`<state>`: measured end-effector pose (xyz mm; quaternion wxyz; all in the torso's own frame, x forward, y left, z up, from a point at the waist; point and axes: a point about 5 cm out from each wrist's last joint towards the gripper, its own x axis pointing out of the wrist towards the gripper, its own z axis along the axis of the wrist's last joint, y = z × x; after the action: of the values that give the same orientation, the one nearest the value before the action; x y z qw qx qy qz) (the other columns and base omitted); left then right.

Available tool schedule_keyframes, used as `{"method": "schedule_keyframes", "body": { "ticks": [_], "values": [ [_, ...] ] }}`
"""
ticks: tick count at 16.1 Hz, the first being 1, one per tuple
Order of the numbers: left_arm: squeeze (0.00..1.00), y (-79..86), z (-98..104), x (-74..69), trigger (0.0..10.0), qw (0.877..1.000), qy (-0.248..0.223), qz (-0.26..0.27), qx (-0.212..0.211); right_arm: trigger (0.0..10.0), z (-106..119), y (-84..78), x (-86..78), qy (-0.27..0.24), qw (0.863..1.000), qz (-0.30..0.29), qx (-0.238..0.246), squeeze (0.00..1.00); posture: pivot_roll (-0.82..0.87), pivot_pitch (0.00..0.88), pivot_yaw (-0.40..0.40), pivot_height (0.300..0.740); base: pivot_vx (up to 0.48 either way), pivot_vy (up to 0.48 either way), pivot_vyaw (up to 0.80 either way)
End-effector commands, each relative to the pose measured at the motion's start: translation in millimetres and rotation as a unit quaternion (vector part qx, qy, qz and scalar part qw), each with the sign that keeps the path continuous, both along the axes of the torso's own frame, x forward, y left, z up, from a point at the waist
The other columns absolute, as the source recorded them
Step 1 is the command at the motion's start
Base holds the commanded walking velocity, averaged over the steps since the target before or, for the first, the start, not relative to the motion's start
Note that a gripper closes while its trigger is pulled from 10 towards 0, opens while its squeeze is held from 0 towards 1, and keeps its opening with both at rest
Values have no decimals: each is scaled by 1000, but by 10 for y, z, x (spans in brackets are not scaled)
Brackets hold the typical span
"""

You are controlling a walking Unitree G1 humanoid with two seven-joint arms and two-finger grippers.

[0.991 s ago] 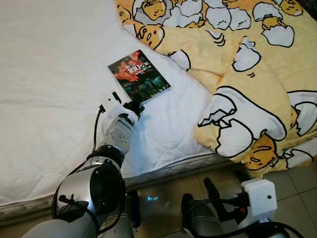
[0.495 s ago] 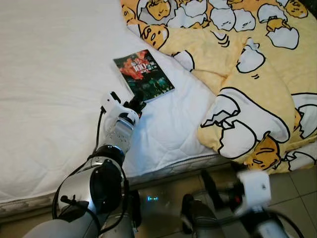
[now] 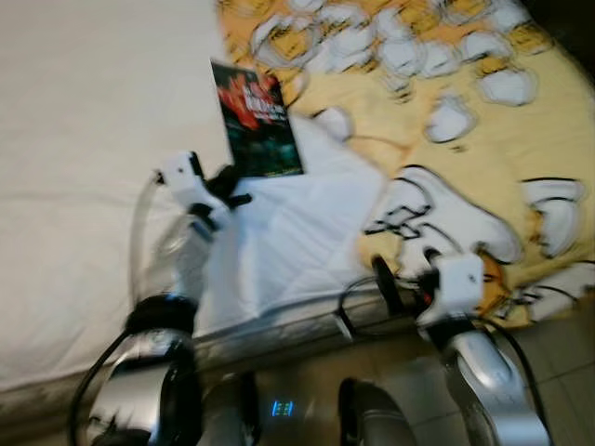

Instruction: Clean up the room

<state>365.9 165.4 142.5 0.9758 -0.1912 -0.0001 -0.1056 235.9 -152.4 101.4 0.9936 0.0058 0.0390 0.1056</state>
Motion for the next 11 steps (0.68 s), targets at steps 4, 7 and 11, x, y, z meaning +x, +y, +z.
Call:
{"method": "schedule_keyframes", "body": {
  "ticks": [4,7,11],
  "values": [
    [0,443,217,-334,0,989,-49,69,122,10000,-66,28,246,-11,1000,2,6,0,8,0,-15,711,0,0,0],
    [0,304,101,-345,0,992,-21,50,109,10000,-98,87,310,-14,1000,14,7,0,22,0,-24,711,0,0,0],
    [1000,108,-8,-398,10000,992,5,35,121,10000,-123,78,358,-22,1000,19,1,0,14,0,-25,711,0,0,0]
  ]
}}
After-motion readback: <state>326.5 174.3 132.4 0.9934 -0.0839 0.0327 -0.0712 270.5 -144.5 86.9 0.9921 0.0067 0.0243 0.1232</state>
